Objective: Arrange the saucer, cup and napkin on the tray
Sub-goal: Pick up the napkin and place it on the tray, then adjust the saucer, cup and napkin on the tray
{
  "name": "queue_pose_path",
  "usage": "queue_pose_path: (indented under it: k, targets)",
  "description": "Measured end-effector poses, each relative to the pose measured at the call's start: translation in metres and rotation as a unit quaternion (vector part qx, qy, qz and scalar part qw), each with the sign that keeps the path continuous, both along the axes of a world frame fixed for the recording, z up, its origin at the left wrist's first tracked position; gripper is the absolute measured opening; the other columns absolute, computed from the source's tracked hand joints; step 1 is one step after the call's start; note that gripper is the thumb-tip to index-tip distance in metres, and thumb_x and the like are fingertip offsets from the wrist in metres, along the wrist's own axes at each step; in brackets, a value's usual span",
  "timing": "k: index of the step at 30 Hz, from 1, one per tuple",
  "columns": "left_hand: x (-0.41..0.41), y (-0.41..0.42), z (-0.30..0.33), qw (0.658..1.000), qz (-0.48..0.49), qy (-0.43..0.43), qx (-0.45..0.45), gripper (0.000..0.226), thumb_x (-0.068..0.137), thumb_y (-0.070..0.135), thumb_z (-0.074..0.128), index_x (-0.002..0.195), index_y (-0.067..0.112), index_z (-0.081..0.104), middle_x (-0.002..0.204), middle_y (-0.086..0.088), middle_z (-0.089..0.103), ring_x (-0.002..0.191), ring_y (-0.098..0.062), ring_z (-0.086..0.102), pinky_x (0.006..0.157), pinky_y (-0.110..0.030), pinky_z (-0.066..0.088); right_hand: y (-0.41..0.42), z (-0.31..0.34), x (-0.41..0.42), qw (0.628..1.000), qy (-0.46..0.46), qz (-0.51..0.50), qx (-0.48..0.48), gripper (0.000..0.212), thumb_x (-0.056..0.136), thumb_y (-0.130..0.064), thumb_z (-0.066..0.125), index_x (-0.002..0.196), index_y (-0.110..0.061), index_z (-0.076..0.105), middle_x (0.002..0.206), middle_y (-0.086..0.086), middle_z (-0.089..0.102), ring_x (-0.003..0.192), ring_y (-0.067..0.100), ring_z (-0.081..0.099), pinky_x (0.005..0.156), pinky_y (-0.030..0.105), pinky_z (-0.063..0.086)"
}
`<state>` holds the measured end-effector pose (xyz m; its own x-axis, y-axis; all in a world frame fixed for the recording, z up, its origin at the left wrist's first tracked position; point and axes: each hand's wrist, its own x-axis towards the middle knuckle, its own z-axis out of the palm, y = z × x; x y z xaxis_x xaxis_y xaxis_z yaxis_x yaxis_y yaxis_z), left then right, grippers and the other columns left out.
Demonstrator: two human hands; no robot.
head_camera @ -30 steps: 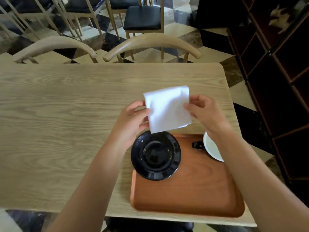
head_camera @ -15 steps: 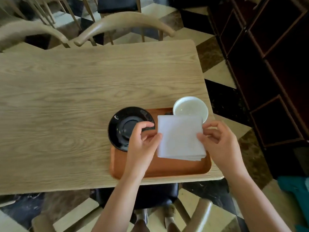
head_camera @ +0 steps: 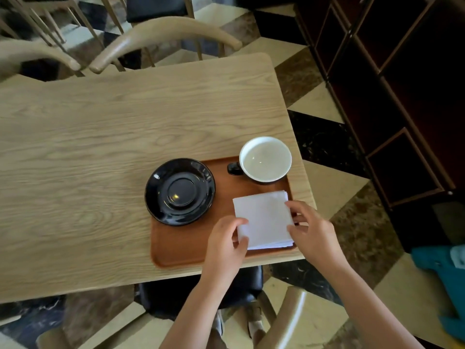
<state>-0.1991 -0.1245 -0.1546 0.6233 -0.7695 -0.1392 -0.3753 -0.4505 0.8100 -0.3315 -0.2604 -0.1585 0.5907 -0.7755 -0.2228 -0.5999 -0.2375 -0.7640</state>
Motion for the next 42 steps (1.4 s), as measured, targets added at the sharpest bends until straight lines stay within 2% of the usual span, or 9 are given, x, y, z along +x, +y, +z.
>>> queue_pose_path:
  k: [3,7,9,13,22,31,35,39,42]
  targets:
    - [-0.001,0.002,-0.004,0.997,-0.03,-0.06,0.033,0.032,0.079,0.002,0.066,0.11,0.011,0.062,0.119,-0.006,0.054,0.11,-0.018,0.054,0.09,-0.031,0.052,0.005,-0.004,-0.003,0.992,0.016,0.051,-0.112,0.041,0.08,-0.001,0.065,0.117,-0.018,0.061,0.114,-0.004,0.06,0.095,0.006,0.057,0.081,0.015,0.046]
    - [-0.003,0.012,-0.006,0.977,-0.096,-0.184,0.049,0.033,0.082,0.011,0.065,0.114,0.009,0.059,0.132,-0.014,0.05,0.122,-0.026,0.049,0.098,-0.032,0.046,0.013,0.0,-0.005,0.948,0.055,0.112,-0.293,0.025,0.07,0.0,0.073,0.093,-0.006,0.069,0.111,0.015,0.066,0.094,0.03,0.064,0.056,0.033,0.058]
    - [-0.005,0.019,-0.008,0.959,-0.151,-0.233,0.066,0.038,0.086,0.016,0.06,0.123,0.01,0.053,0.138,-0.019,0.046,0.127,-0.03,0.046,0.097,-0.037,0.048,0.014,0.0,-0.008,0.929,0.062,0.151,-0.333,0.023,0.071,-0.007,0.075,0.093,-0.005,0.07,0.116,0.018,0.065,0.106,0.033,0.062,0.066,0.039,0.06]
    - [-0.008,0.033,-0.012,0.93,-0.216,-0.272,0.122,0.054,0.093,0.039,0.035,0.143,0.022,0.026,0.153,-0.014,0.025,0.141,-0.027,0.021,0.107,-0.04,0.029,0.014,-0.004,-0.017,0.915,0.088,0.21,-0.332,0.038,0.078,-0.021,0.072,0.112,-0.003,0.066,0.131,0.02,0.056,0.126,0.035,0.046,0.096,0.05,0.048]
    - [-0.006,0.041,-0.015,0.912,-0.251,-0.277,0.166,0.059,0.092,0.046,0.03,0.146,0.028,0.013,0.157,-0.01,0.013,0.143,-0.024,0.014,0.113,-0.044,0.019,0.026,0.0,-0.022,0.913,0.163,0.235,-0.293,0.057,0.096,-0.04,0.019,0.128,-0.008,0.054,0.141,0.017,0.046,0.133,0.033,0.038,0.102,0.055,0.04]
    - [0.027,0.058,0.002,0.938,-0.106,-0.289,0.159,0.056,0.094,0.045,0.029,0.144,0.022,0.023,0.155,-0.009,0.021,0.143,-0.021,0.016,0.111,-0.042,0.022,0.041,0.018,0.037,0.916,0.055,0.225,-0.326,0.045,0.092,-0.03,0.035,0.121,-0.007,0.06,0.135,0.018,0.053,0.126,0.035,0.047,0.099,0.057,0.041]
    - [0.053,0.077,0.002,0.935,-0.044,-0.286,0.205,0.056,0.094,0.047,0.027,0.145,0.021,0.025,0.155,-0.011,0.021,0.143,-0.023,0.013,0.112,-0.045,0.02,0.048,0.018,0.069,0.899,0.071,0.27,-0.337,0.044,0.093,-0.032,0.041,0.131,-0.012,0.052,0.142,0.014,0.046,0.132,0.03,0.04,0.103,0.054,0.038]
    - [0.072,0.1,-0.006,0.927,-0.034,-0.272,0.256,0.056,0.094,0.048,0.024,0.146,0.026,0.02,0.157,-0.007,0.014,0.143,-0.016,-0.002,0.114,-0.042,0.011,0.063,0.009,0.101,0.875,0.113,0.354,-0.311,0.049,0.095,-0.033,0.043,0.14,-0.017,0.037,0.152,0.01,0.031,0.142,0.024,0.021,0.114,0.05,0.019]
    - [0.074,0.099,-0.005,0.926,-0.053,-0.275,0.252,0.055,0.095,0.046,0.025,0.145,0.026,0.022,0.157,-0.007,0.017,0.143,-0.016,-0.001,0.114,-0.04,0.012,0.062,0.007,0.103,0.871,0.116,0.353,-0.322,0.045,0.094,-0.03,0.048,0.136,-0.013,0.045,0.145,0.012,0.043,0.137,0.024,0.032,0.112,0.049,0.025]
